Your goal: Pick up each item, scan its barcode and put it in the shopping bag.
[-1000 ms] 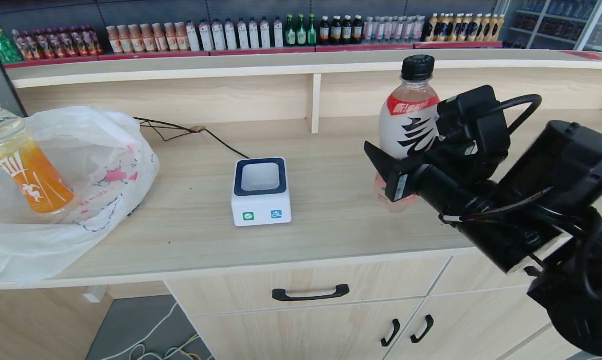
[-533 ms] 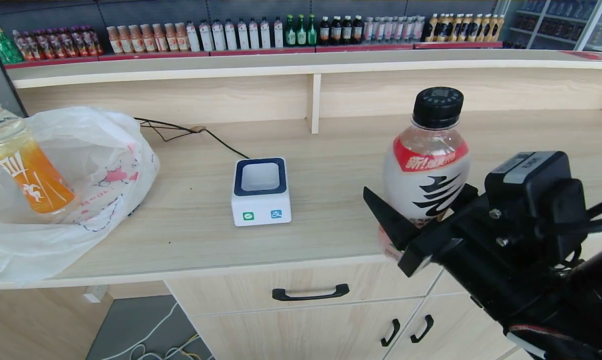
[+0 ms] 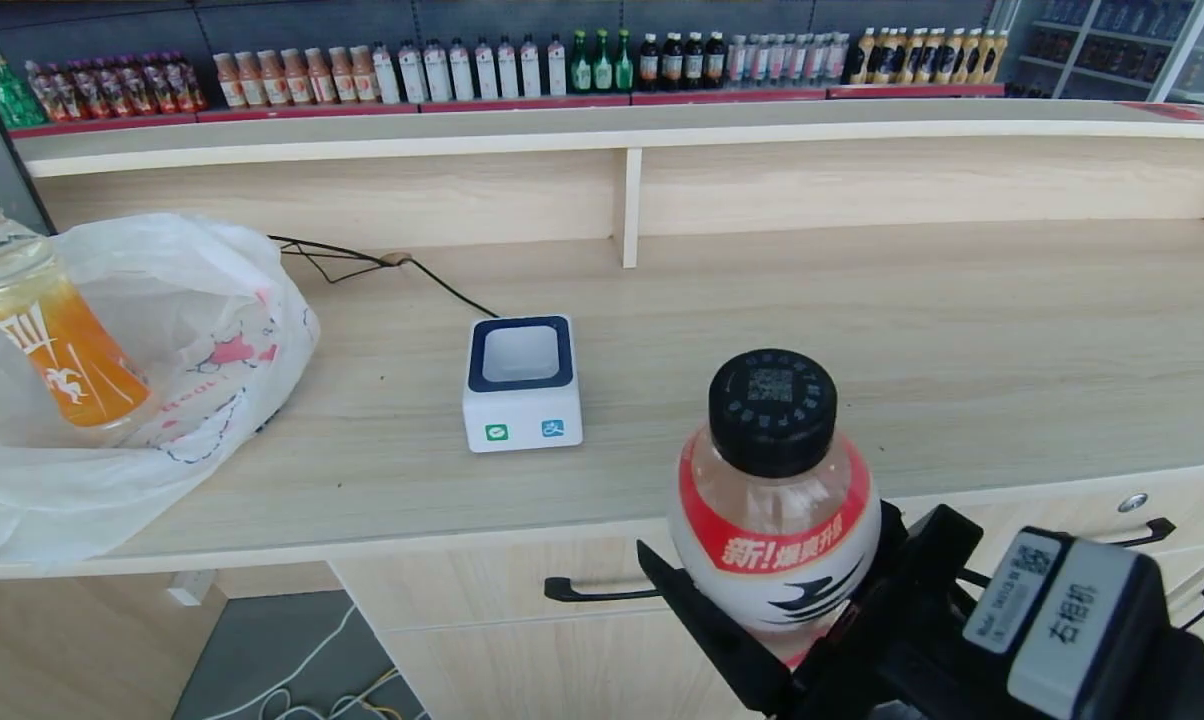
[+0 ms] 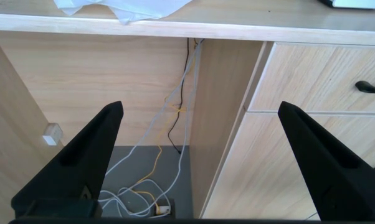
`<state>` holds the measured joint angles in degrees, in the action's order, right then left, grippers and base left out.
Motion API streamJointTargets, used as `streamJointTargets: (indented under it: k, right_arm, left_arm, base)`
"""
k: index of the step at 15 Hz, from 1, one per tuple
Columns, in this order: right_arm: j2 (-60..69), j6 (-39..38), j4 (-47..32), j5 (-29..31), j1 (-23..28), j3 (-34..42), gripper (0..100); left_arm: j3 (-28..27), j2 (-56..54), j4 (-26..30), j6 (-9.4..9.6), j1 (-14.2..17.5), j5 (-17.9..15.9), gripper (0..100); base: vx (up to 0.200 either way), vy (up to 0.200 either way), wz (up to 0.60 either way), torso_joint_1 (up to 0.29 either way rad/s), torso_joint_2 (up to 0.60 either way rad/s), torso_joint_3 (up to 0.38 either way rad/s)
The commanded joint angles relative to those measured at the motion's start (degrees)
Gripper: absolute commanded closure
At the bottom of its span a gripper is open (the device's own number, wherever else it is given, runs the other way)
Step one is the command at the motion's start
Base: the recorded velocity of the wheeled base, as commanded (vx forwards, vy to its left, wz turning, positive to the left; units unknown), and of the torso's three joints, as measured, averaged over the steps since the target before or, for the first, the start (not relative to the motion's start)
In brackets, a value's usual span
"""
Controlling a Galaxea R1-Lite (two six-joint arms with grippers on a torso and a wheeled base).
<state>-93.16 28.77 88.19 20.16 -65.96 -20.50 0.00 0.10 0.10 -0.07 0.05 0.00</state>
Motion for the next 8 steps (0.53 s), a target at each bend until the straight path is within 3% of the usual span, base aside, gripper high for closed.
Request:
streamJointTargets:
  k: [1,6,8]
  right_arm:
    - [-0.88,1.99,1.29,-0.39,-1.8,0.38,100]
    - [1.05,4.1,1.81,-0.83,-2.06,0.47,100]
    - [2.46,11.22,1.81,-2.32,-6.02,0.82,100]
  left_arm:
    - [0.0,-0.01,-0.01,-0.01,0.04,0.0,0]
    - [0.0,-0.01,-0.01,-0.01,0.04,0.0,0]
    - [0.0,-0.01,-0.01,-0.01,0.04,0.0,0]
  base:
    - [0.0,0.0,0.0,0.0,0.0,0.0]
    - [0.0,0.0,0.0,0.0,0.0,0.0]
    - [0.0,0.0,0.0,0.0,0.0,0.0]
